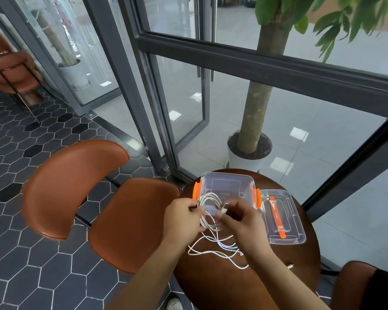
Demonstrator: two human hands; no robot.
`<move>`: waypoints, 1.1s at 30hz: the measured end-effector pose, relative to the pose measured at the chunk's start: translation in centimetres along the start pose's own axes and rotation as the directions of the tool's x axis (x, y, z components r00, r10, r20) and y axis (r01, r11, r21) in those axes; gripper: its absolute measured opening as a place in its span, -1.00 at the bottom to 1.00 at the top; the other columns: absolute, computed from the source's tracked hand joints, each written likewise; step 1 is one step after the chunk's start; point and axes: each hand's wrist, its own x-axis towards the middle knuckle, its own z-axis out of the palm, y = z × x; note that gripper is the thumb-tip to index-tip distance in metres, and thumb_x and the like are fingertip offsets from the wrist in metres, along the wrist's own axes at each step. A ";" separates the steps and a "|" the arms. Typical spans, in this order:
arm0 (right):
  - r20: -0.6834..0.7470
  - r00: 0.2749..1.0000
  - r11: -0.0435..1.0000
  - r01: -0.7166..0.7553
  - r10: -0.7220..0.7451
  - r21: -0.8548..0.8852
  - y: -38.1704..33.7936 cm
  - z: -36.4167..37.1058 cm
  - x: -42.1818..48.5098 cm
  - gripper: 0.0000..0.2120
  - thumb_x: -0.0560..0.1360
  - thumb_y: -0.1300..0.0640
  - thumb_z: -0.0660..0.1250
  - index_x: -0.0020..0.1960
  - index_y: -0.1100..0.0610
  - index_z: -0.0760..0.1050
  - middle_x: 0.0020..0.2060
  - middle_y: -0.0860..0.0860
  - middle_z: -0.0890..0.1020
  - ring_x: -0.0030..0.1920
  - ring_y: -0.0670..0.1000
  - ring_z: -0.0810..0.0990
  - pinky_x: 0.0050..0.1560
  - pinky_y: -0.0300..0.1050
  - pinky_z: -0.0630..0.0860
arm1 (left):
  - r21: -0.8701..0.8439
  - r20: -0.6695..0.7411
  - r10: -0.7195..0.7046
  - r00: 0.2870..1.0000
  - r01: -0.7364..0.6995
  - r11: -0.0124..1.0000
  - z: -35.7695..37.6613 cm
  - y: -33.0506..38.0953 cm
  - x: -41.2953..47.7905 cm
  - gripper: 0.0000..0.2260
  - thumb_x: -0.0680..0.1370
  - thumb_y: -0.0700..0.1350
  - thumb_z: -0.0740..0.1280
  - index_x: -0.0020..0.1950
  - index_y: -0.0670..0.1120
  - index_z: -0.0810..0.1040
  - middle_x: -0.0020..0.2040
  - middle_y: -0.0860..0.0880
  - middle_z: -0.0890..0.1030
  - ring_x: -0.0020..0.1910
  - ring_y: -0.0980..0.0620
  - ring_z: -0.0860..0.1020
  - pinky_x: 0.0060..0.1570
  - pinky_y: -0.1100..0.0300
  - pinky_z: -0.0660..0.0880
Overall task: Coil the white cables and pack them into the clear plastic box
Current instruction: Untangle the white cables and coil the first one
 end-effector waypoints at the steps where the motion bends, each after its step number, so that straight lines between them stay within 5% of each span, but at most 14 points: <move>1: -0.053 0.999 1.000 -0.006 0.004 -0.027 0.2 0.0 0.0 -0.88 0.46 0.20 0.51 -0.03 0.07 0.63 -0.05 -0.07 0.75 -0.04 -0.02 0.73 0.00 0.13 0.69 | -0.017 -0.015 -0.001 1.000 0.001 1.000 0.0 0.0 0.0 -0.91 0.57 -0.22 0.41 -0.10 -0.20 0.67 -0.20 -0.17 0.71 -0.32 -0.03 0.73 -0.29 -0.06 0.70; 4: -0.163 0.987 1.000 -0.002 0.004 0.018 0.4 0.0 -0.4 -0.93 0.50 0.20 0.48 -0.08 0.10 0.59 -0.01 -0.11 0.75 -0.01 -0.09 0.73 0.03 0.13 0.68 | -0.127 -0.071 -0.006 0.997 -0.003 0.992 0.3 -0.1 -0.2 -0.83 0.58 -0.26 0.38 -0.17 -0.08 0.65 -0.22 -0.16 0.71 -0.34 -0.05 0.73 -0.31 -0.05 0.70; 7: -0.218 0.967 0.965 -0.076 0.133 0.252 0.3 0.6 -0.6 -0.93 0.55 0.22 0.42 -0.02 0.21 0.57 -0.17 0.11 0.76 -0.11 0.12 0.76 0.02 0.24 0.67 | -0.257 -0.122 -0.050 0.991 0.017 0.966 1.0 -0.3 -0.4 -0.83 0.59 -0.27 0.37 -0.14 -0.05 0.65 -0.18 -0.13 0.73 -0.28 -0.07 0.74 -0.26 -0.04 0.70; 10: -0.095 0.918 0.746 -0.248 0.384 0.617 -0.2 1.0 -0.4 -0.85 0.60 0.24 0.33 0.03 0.36 0.54 -0.09 0.35 0.71 -0.07 0.28 0.74 0.04 0.19 0.67 | -0.316 -0.150 -0.056 0.987 0.006 0.949 1.6 -0.7 -0.7 -0.90 0.60 -0.25 0.37 0.00 -0.09 0.66 -0.11 -0.13 0.73 -0.23 -0.06 0.75 -0.22 -0.01 0.71; 12: -0.016 0.895 0.636 -0.304 0.446 0.709 -0.6 1.1 -0.1 -0.82 0.63 0.24 0.28 0.01 0.38 0.54 -0.05 0.38 0.69 -0.08 0.26 0.74 -0.03 0.10 0.70 | -0.347 -0.161 -0.054 0.986 -0.005 0.938 1.7 -1.0 -0.9 -0.89 0.60 -0.24 0.36 -0.02 -0.05 0.65 -0.11 -0.14 0.72 -0.23 -0.06 0.75 -0.20 -0.01 0.71; 17: -0.070 0.926 0.699 -0.229 0.371 0.677 -0.1 1.4 0.4 -0.80 0.63 0.22 0.29 0.09 0.39 0.50 -0.07 0.34 0.70 -0.08 0.23 0.75 -0.10 0.03 0.71 | -0.462 -0.116 -0.099 0.988 0.035 0.886 1.7 -0.7 -1.2 -0.91 0.63 -0.21 0.34 -0.01 -0.12 0.64 -0.11 -0.16 0.74 -0.16 -0.11 0.75 -0.19 0.01 0.70; 25: 0.306 0.838 0.563 -0.534 0.452 0.631 0.9 -0.6 1.6 -0.78 0.60 0.23 0.29 0.10 0.37 0.61 -0.13 0.26 0.73 -0.23 0.13 0.74 -0.34 -0.08 0.68 | -0.419 0.080 -0.092 0.993 0.117 0.901 0.7 -0.3 -1.1 -0.87 0.65 -0.26 0.29 0.07 -0.16 0.64 -0.13 -0.19 0.74 -0.19 -0.13 0.75 -0.27 0.12 0.68; 33: 0.156 0.929 0.872 -0.370 0.336 0.321 2.0 0.6 0.9 -0.69 0.63 0.05 0.28 -0.07 0.21 0.72 -0.17 0.22 0.75 -0.22 0.15 0.73 -0.32 -0.17 0.60 | -0.101 0.158 -0.010 0.987 0.026 0.995 0.6 -1.3 -0.3 -0.86 0.63 -0.24 0.32 0.03 -0.14 0.69 -0.12 -0.18 0.72 -0.28 -0.14 0.74 -0.24 -0.10 0.70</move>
